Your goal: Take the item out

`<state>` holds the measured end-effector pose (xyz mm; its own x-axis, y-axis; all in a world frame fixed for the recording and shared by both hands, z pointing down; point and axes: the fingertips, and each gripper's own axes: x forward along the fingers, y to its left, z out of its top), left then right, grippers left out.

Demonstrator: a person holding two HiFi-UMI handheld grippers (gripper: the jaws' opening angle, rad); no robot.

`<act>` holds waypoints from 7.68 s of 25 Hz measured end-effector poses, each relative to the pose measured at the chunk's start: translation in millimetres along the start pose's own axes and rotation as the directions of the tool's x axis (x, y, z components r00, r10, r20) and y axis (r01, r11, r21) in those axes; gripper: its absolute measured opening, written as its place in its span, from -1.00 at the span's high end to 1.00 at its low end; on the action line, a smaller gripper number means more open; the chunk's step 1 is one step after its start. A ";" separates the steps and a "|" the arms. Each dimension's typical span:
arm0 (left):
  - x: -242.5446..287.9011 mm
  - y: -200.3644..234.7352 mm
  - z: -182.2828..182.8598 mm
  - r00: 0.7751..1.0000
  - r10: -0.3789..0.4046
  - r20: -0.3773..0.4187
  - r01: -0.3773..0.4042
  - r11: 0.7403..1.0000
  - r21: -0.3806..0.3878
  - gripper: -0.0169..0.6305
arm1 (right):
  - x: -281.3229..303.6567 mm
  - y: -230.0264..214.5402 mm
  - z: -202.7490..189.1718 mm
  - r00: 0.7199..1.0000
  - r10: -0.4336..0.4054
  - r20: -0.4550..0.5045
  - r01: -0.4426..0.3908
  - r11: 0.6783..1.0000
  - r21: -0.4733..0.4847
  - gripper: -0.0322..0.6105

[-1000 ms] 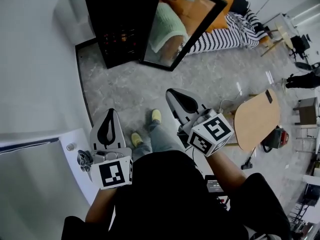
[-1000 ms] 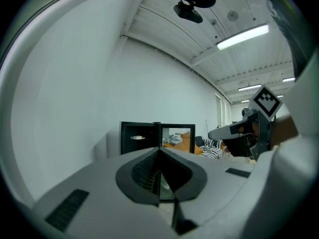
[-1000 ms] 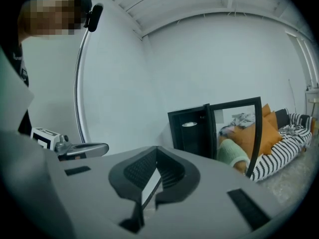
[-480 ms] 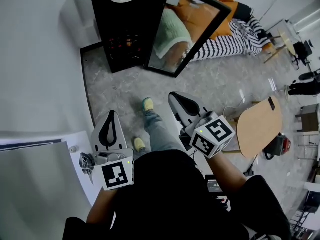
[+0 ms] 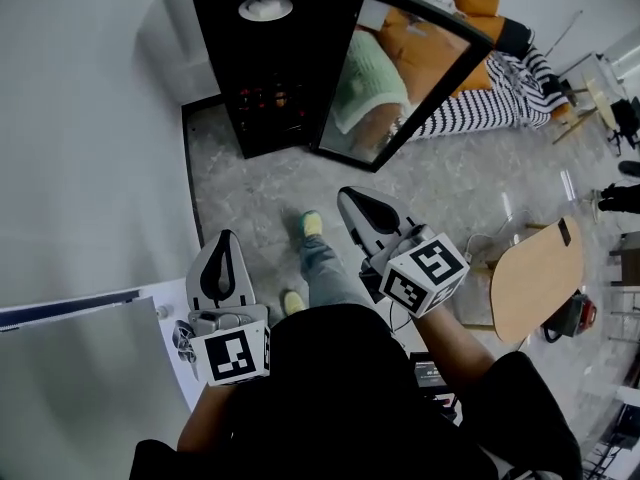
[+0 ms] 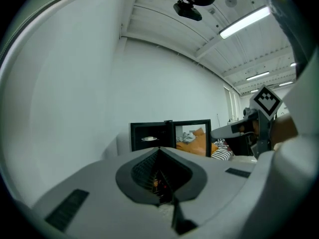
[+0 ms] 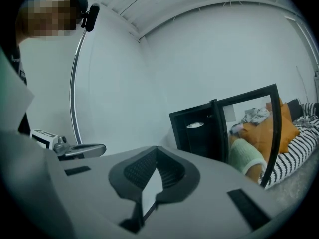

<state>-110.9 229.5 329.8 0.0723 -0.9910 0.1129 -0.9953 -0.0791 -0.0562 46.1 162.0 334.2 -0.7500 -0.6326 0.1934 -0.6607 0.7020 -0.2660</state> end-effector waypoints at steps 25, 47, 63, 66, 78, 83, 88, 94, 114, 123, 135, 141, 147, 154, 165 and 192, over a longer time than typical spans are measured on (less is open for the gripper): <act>264.7 -6.3 10.3 0.992 -0.044 -0.115 0.048 0.998 0.028 0.92 | 161.4 -189.4 37.0 0.997 0.044 -0.058 -0.039 0.995 0.096 0.88; 355.7 9.3 42.4 0.987 0.072 -0.142 -0.061 0.995 0.085 0.92 | 239.9 -253.1 70.2 0.984 0.154 -0.084 -0.140 0.978 0.152 0.88; 384.0 39.9 40.0 0.992 0.036 -0.123 -0.029 0.998 0.059 0.92 | 298.8 -248.2 83.0 0.987 0.126 -0.097 -0.103 0.973 0.207 0.88; 389.8 49.6 39.4 0.992 0.019 -0.122 -0.013 0.999 0.047 0.92 | 311.0 -248.6 83.0 0.989 0.109 -0.104 -0.083 0.971 0.226 0.88; 422.2 83.0 33.0 0.992 -0.063 -0.111 0.062 0.998 -0.008 0.92 | 361.1 -264.3 88.1 0.987 0.064 -0.146 -0.017 0.953 0.301 0.87; 428.6 94.2 20.2 0.988 -0.087 -0.127 0.083 0.996 -0.041 0.92 | 371.6 -271.2 82.4 0.986 0.040 -0.161 0.017 0.941 0.338 0.76; 433.5 102.8 8.2 0.983 -0.109 -0.147 0.099 0.992 -0.074 0.92 | 386.1 -275.5 76.6 0.985 0.021 -0.170 0.049 0.916 0.399 0.65; 437.8 102.5 2.4 0.978 -0.137 -0.158 0.125 0.988 -0.088 0.92 | 403.5 -281.1 74.5 0.987 0.011 -0.163 0.073 0.864 0.498 0.48; 464.1 128.1 -5.3 0.972 -0.148 -0.184 0.126 0.984 -0.126 0.92 | 487.1 -317.9 41.2 0.983 -0.011 -0.181 0.145 0.652 0.744 0.35; 460.2 133.8 -10.4 0.971 -0.140 -0.196 0.122 0.987 -0.101 0.92 | 489.5 -316.2 49.2 0.998 0.025 -0.061 0.036 0.573 0.819 0.65; 452.3 130.1 -14.1 0.967 -0.138 -0.213 0.121 0.989 -0.089 0.92 | 479.2 -315.6 48.5 0.999 0.042 0.004 -0.023 0.446 0.895 0.81; 447.5 127.9 -8.7 0.970 -0.132 -0.202 0.119 0.990 -0.076 0.92 | 471.3 -308.1 50.8 0.998 0.064 0.013 -0.039 0.426 0.904 0.81; 443.3 122.9 -5.1 0.972 -0.129 -0.194 0.119 0.991 -0.064 0.92 | 455.8 -305.8 56.1 0.996 0.086 0.031 -0.064 0.421 0.905 0.81; 439.9 103.7 -4.7 0.972 -0.141 -0.189 0.134 0.990 -0.054 0.92 | 425.8 -306.5 60.4 0.993 0.108 0.038 -0.080 0.418 0.905 0.81; 429.3 54.0 11.5 0.971 -0.172 -0.167 0.169 0.985 -0.033 0.92 | 351.2 -307.5 73.3 0.991 0.129 0.042 -0.094 0.426 0.900 0.81; 374.0 -33.1 46.9 0.976 -0.206 -0.071 0.206 0.978 -0.011 0.92 | 150.3 -296.1 100.4 0.997 0.038 0.071 -0.080 0.418 0.905 0.81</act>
<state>-47.9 -143.6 327.3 0.2714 -0.9430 0.1923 -0.9596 -0.2805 -0.0212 132.3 -173.8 347.2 -0.7702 -0.6272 0.1158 -0.1869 0.0484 -0.9812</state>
